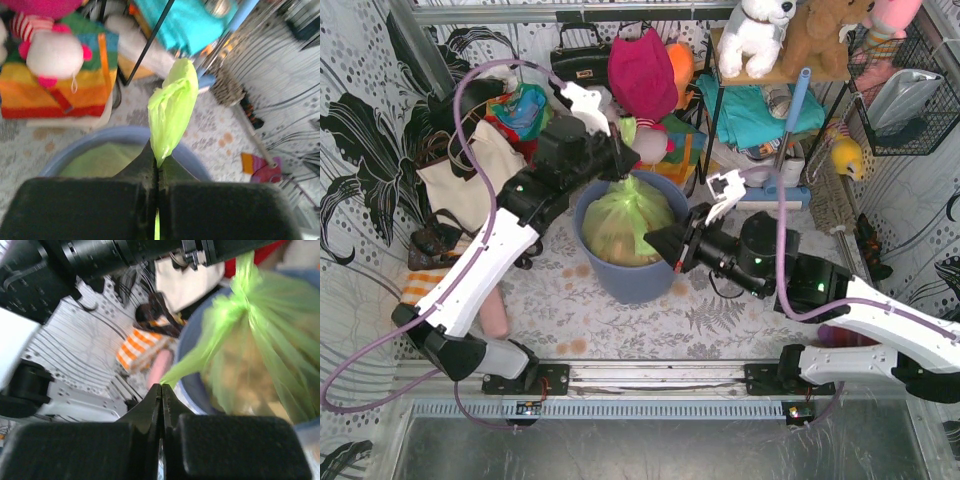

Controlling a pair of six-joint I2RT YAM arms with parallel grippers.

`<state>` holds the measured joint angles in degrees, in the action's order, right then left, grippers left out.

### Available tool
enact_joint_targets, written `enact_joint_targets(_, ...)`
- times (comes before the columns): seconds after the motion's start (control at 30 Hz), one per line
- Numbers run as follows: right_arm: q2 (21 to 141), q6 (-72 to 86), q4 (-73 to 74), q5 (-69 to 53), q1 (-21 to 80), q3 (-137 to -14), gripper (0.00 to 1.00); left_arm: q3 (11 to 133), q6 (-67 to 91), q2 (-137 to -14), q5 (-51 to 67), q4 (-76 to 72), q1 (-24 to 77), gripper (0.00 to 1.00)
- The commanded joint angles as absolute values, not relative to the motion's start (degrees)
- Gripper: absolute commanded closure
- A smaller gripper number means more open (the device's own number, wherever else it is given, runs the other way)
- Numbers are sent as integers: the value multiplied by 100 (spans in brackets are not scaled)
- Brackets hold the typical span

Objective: Tie the trash bag

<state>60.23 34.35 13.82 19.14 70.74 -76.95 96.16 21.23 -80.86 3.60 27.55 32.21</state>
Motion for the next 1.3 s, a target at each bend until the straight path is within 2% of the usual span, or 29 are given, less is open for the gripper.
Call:
enact_joint_targets(0.0,5758,3944,1265,1970,7097,-6770,100,8627,2185,-7971,300,2298,3173,100)
enact_joint_targets(0.2,5527,3639,1129,2255,7094,-6525,100,8006,2371,-7718,457,1978,3164,100)
enact_joint_targets(0.23,5503,3348,991,2277,7095,-6499,94,7999,2368,-7691,450,1970,3162,100)
enact_joint_targets(0.33,5361,2491,675,2269,7093,-6458,53,8051,2310,-7699,421,1997,3164,100)
enact_joint_targets(0.4,5243,1802,466,2215,7096,-6512,44,8118,2228,-7802,432,2071,3149,100)
enact_joint_targets(0.53,4961,319,294,2281,7093,-6438,37,8242,2106,-8133,615,2216,3066,100)
enact_joint_targets(0.73,4557,-2044,279,908,7101,-5562,24,8398,1990,-8667,918,2348,3015,100)
enact_joint_targets(0.9,4659,-3425,27,1052,7102,-5218,19,8527,1896,-9050,1125,2537,3006,100)
enact_joint_targets(1.07,4755,-4123,-67,755,7102,-5109,15,8561,1859,-9142,1257,2626,3002,100)
enact_joint_targets(1.27,4894,-4195,-361,194,7102,-4894,13,8565,1802,-9118,1270,2707,3006,100)
